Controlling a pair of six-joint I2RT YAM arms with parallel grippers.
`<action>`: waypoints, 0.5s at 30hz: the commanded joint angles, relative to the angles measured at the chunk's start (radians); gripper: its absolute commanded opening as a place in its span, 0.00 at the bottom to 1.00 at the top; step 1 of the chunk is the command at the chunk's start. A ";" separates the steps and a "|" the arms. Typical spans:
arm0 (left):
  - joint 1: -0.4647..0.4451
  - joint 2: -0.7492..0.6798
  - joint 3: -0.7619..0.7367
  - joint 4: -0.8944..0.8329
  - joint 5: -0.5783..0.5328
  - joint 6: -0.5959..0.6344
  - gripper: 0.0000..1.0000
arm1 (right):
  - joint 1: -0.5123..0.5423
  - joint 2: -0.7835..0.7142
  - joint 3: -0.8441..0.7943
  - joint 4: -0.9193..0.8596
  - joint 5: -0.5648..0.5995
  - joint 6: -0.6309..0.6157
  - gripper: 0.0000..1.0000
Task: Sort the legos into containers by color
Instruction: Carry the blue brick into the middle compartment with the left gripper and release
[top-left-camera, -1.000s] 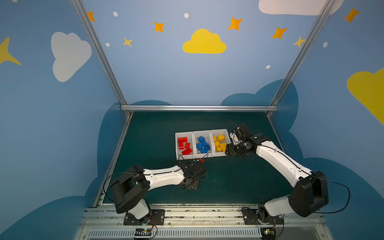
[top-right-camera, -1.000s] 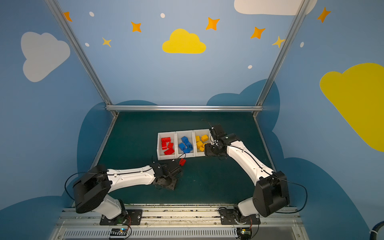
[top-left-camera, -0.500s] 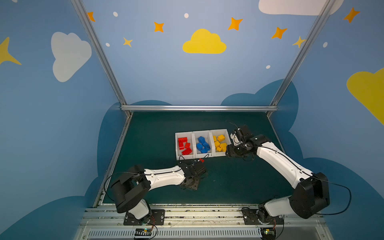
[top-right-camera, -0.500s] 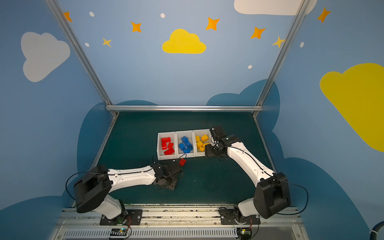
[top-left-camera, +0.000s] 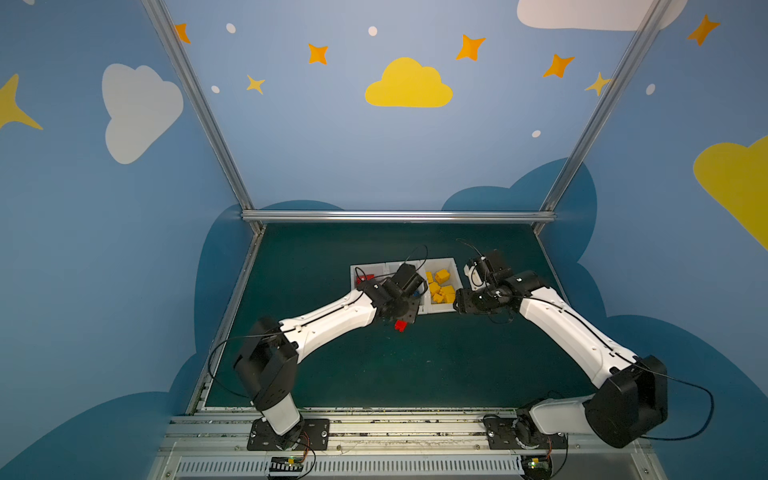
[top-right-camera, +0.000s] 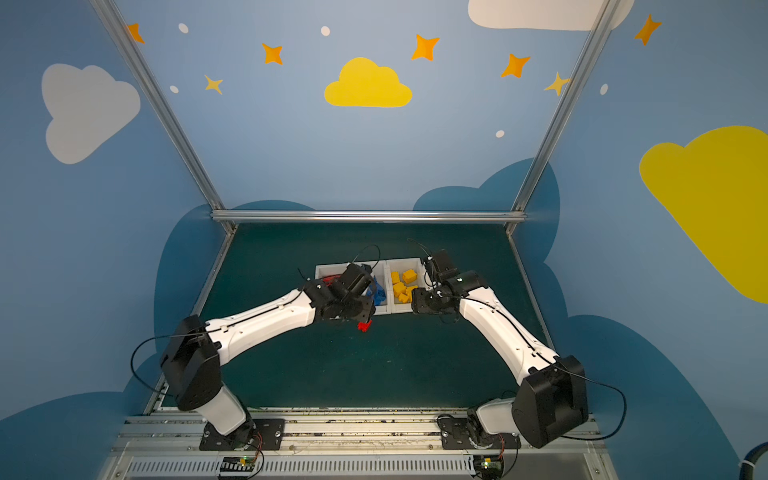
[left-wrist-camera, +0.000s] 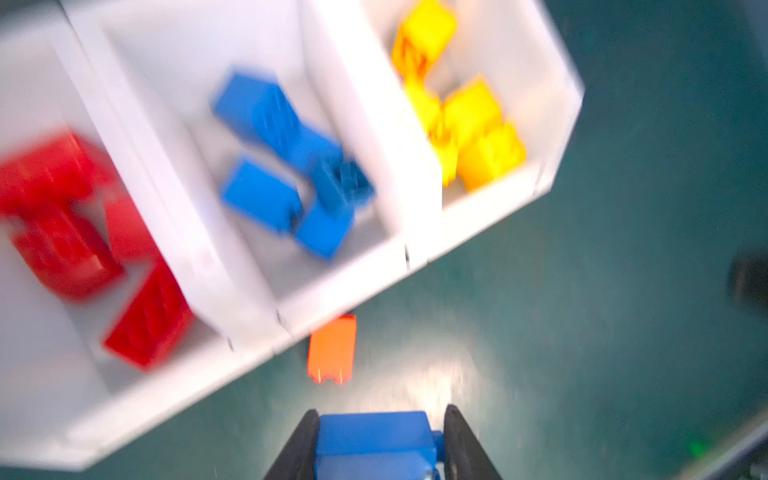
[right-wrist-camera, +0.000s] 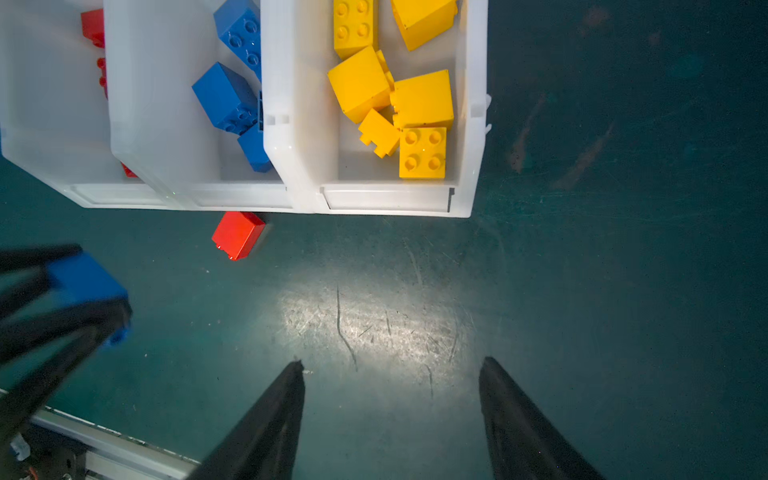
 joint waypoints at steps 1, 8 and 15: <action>0.056 0.099 0.105 -0.051 0.020 0.105 0.43 | -0.004 -0.045 -0.010 -0.027 0.012 0.003 0.67; 0.112 0.274 0.306 -0.103 0.049 0.144 0.46 | -0.005 -0.072 -0.029 -0.032 0.007 0.017 0.67; 0.122 0.268 0.282 -0.054 0.066 0.125 0.69 | -0.004 -0.072 -0.036 -0.029 -0.011 0.014 0.68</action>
